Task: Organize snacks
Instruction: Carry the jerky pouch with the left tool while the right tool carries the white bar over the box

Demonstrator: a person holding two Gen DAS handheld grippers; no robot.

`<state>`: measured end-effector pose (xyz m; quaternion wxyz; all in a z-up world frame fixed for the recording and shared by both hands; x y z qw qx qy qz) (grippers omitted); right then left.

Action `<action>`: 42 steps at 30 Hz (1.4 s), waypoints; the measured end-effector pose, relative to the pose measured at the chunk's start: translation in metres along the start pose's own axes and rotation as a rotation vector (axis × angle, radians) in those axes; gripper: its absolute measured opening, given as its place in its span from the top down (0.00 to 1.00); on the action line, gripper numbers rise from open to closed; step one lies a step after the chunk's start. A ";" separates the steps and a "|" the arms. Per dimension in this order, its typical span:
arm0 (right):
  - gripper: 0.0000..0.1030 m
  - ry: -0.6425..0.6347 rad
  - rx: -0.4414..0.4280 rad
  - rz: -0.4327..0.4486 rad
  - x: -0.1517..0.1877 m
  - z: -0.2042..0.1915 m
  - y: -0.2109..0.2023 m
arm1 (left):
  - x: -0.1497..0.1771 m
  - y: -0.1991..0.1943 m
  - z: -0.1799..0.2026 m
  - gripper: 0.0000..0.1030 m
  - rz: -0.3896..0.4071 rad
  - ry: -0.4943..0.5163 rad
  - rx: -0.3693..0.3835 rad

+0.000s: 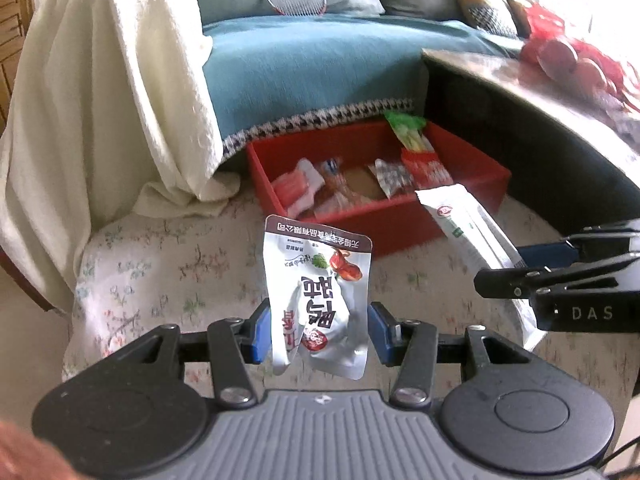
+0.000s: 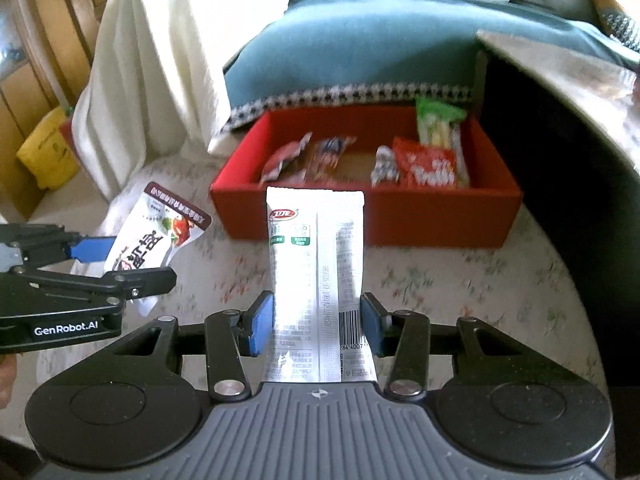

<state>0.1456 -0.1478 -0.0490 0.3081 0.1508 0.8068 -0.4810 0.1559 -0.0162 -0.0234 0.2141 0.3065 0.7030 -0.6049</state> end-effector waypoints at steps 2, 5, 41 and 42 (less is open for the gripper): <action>0.48 0.004 0.007 0.026 -0.010 0.004 -0.002 | -0.011 0.003 0.001 0.59 0.013 -0.026 -0.002; 0.48 0.013 0.017 0.063 -0.025 0.012 -0.004 | -0.026 0.009 0.002 0.59 0.030 -0.063 -0.012; 0.43 0.071 0.114 0.228 -0.104 0.097 0.092 | -0.095 0.141 0.039 0.58 0.054 -0.101 -0.050; 0.43 0.069 0.116 0.234 -0.104 0.097 0.092 | -0.095 0.142 0.038 0.58 0.051 -0.106 -0.050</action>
Point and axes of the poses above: each gripper's, at about its wrist camera, not at the fingertips, and y roughly the way its jaws point, z to its right, x to its underside, the point moved 5 cm from there along y, roughly the way its jaws point, and after that the axes turned 14 degrees about -x, right-handed, at the moved point
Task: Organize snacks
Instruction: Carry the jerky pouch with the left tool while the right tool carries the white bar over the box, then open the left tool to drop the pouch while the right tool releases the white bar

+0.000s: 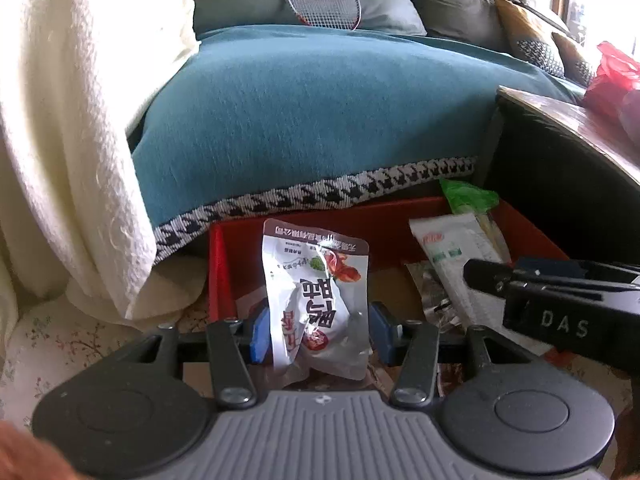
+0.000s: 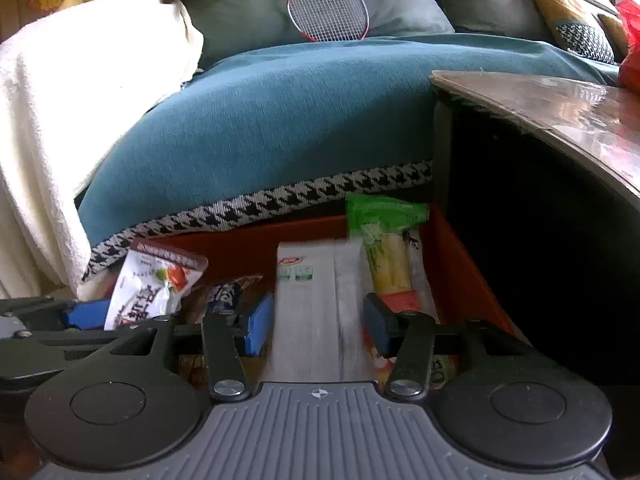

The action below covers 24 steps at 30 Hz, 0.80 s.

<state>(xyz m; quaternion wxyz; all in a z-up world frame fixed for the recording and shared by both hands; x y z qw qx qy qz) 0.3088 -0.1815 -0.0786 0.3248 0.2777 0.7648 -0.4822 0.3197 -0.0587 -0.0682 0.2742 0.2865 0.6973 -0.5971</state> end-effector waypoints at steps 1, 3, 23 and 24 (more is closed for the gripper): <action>0.42 -0.002 0.006 0.011 -0.001 0.000 -0.001 | 0.000 0.001 0.000 0.58 -0.002 -0.001 -0.001; 0.42 -0.004 0.007 0.006 -0.001 0.002 0.000 | -0.001 0.000 0.000 0.56 -0.003 0.007 -0.013; 0.22 -0.068 0.003 0.101 -0.022 -0.060 -0.103 | -0.009 -0.128 -0.052 0.26 0.083 -0.076 -0.067; 0.21 -0.085 0.007 0.099 -0.018 -0.067 -0.109 | -0.006 -0.134 -0.055 0.24 0.077 -0.088 -0.065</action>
Point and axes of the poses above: each gripper's, at about its wrist camera, not at the fingertips, and y roughly the way its jaws point, z to its right, x to its underside, the point moved 5 cm from there along y, roughly the way its jaws point, and after that the axes turned 14 degrees about -x, right-handed, at the moved point
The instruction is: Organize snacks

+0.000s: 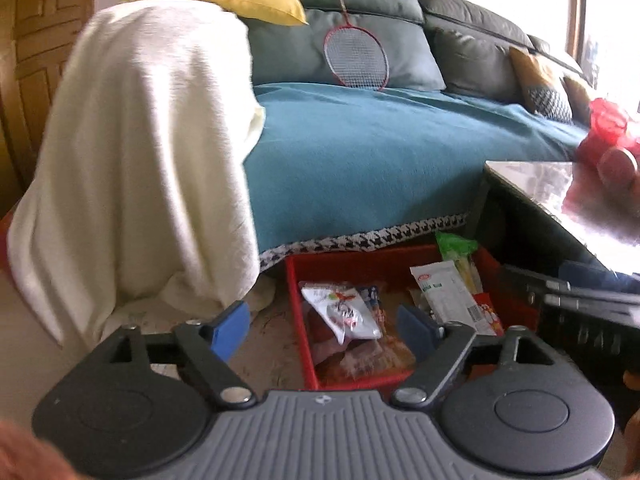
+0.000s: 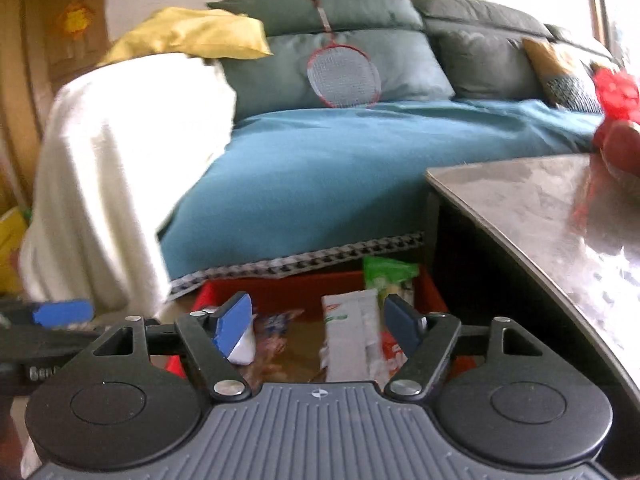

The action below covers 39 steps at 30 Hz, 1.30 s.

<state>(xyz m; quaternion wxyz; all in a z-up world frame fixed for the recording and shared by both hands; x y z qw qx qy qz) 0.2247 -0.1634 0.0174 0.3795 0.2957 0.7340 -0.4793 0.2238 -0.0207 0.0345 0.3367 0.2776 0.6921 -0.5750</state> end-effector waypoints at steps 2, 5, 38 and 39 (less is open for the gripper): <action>0.19 -0.008 -0.002 -0.002 0.009 -0.013 -0.015 | 0.010 -0.012 -0.007 0.23 -0.009 -0.019 0.009; 0.19 -0.006 0.000 -0.022 0.026 -0.025 -0.031 | 0.026 -0.026 -0.011 0.22 -0.020 -0.002 -0.005; 0.18 0.073 -0.027 -0.042 0.102 -0.060 -0.129 | 0.108 -0.125 -0.032 0.04 0.039 0.009 -0.075; 0.18 0.072 -0.027 -0.041 0.103 -0.061 -0.130 | 0.108 -0.125 -0.032 0.04 0.040 0.008 -0.076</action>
Point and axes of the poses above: each gripper's, at about its wrist camera, not at the fingertips, and y roughly the way its jaws point, z to its right, x to its underside, the point moved 5 cm from there along y, roughly the way its jaws point, and after that the axes turned 14 degrees about -x, right-handed, at the moved point
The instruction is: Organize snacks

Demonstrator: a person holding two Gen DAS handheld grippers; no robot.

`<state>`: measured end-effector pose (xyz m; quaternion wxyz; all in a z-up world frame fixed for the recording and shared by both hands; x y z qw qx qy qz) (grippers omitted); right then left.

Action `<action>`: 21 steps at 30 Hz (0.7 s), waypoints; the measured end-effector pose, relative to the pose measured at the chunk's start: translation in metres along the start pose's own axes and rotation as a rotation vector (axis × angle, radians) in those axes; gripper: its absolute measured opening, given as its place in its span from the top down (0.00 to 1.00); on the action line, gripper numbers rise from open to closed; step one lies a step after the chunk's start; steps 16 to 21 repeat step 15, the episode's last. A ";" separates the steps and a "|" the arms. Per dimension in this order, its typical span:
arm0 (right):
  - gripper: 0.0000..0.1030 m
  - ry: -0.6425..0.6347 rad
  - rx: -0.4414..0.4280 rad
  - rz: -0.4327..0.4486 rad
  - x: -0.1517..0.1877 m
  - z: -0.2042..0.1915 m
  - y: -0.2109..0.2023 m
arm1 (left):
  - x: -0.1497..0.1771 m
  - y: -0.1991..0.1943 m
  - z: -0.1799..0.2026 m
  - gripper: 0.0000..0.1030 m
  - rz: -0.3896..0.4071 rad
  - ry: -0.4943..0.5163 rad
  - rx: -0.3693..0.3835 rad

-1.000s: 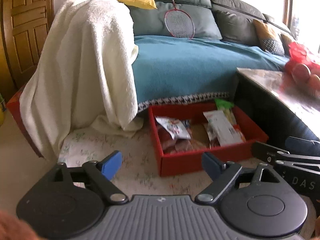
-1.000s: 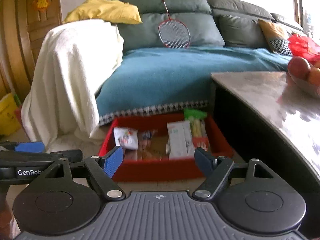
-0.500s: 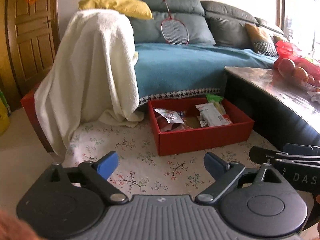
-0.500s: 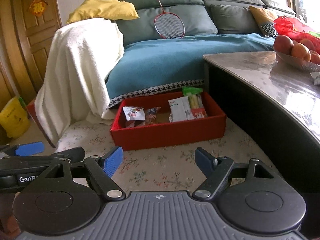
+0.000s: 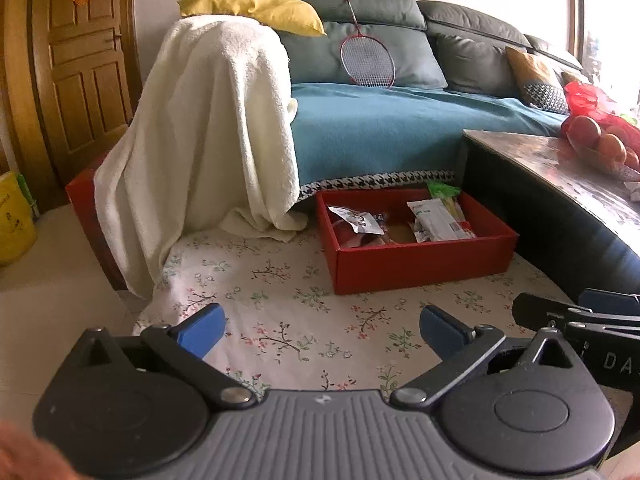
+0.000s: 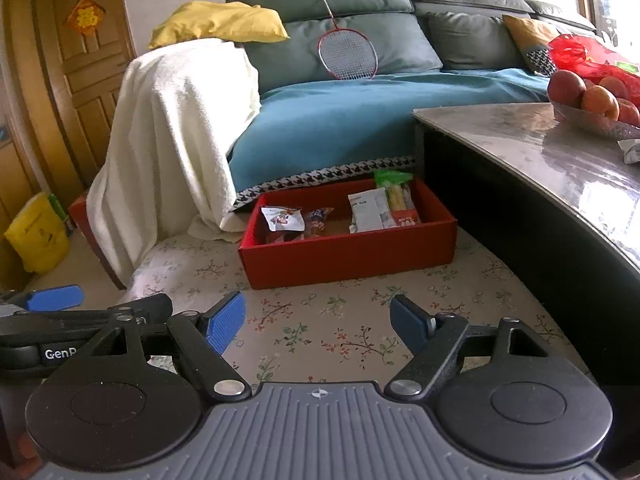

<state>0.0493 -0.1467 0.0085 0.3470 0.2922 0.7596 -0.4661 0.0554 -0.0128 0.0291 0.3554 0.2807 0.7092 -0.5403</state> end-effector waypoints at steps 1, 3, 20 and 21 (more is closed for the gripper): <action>0.18 -0.001 -0.001 -0.001 0.000 0.000 0.000 | 0.000 0.000 0.000 0.04 -0.001 -0.001 0.002; 0.18 -0.001 -0.002 0.000 0.001 0.000 0.000 | 0.001 0.001 0.000 0.04 -0.005 -0.001 0.006; 0.16 -0.005 0.000 -0.014 0.002 0.001 0.003 | 0.001 0.003 0.002 0.04 0.007 0.019 -0.022; 0.16 -0.005 0.000 -0.014 0.002 0.001 0.003 | 0.001 0.003 0.002 0.04 0.007 0.019 -0.022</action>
Point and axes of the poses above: each gripper's, at about its wrist camera, not at the fingertips, and y roughly the way its jaws point, z to its right, x to its underside, the point moved 5 cm from there along y, roughly the way its jaws point, and after that the axes turned 14 degrees about -x, right-handed, at the moved point
